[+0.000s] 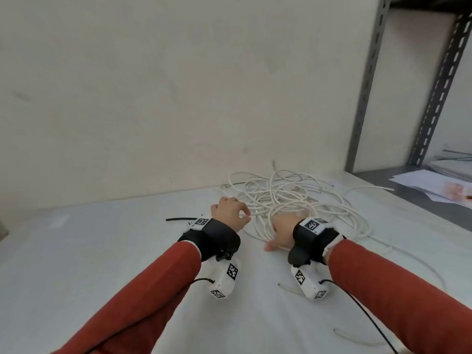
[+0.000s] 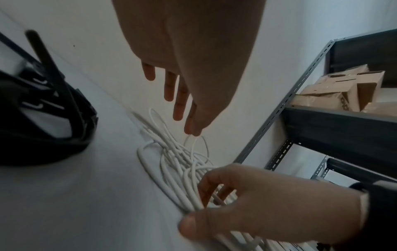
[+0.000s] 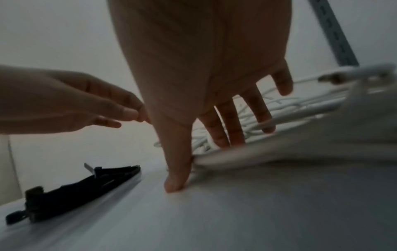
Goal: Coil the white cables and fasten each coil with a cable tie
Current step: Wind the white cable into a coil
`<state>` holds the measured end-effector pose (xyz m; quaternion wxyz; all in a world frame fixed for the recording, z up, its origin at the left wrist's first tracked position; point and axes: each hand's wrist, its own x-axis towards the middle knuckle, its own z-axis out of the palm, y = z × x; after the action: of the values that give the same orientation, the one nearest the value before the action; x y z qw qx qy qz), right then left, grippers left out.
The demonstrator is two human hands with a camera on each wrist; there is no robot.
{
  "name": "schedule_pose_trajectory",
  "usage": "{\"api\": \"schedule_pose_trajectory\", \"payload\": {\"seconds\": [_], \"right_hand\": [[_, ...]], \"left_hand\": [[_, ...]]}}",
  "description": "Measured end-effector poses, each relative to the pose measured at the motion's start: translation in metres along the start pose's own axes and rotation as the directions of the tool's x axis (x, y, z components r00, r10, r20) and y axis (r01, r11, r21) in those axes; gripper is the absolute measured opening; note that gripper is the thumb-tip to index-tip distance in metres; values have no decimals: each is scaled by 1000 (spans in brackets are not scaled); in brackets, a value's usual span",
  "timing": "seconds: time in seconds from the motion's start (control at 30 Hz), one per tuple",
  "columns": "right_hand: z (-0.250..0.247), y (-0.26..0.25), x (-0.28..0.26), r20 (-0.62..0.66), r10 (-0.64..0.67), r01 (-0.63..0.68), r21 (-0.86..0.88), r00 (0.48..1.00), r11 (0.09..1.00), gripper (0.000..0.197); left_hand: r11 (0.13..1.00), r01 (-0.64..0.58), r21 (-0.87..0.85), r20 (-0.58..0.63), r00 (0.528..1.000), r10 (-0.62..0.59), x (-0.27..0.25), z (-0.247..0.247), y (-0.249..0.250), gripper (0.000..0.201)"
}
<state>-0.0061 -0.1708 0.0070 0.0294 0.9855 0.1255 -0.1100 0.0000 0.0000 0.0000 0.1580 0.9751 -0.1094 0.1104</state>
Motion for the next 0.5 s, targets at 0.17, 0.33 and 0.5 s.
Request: {"api": "schedule_pose_trajectory", "payload": {"seconds": [0.17, 0.33, 0.5], "right_hand": [[-3, 1, 0, -133, 54, -53, 5, 990, 999, 32], [-37, 13, -14, -368, -47, 174, 320, 929, 931, 31], [-87, 15, -45, -629, -85, 381, 352, 772, 855, 30]], "left_hand": [[998, -59, 18, 51, 997, 58, 6, 12, 4, 33], [942, -288, -172, -28, 957, 287, 21, 8, 9, 52], [831, -364, -421, -272, 924, 267, 29, -37, 37, 17]]}}
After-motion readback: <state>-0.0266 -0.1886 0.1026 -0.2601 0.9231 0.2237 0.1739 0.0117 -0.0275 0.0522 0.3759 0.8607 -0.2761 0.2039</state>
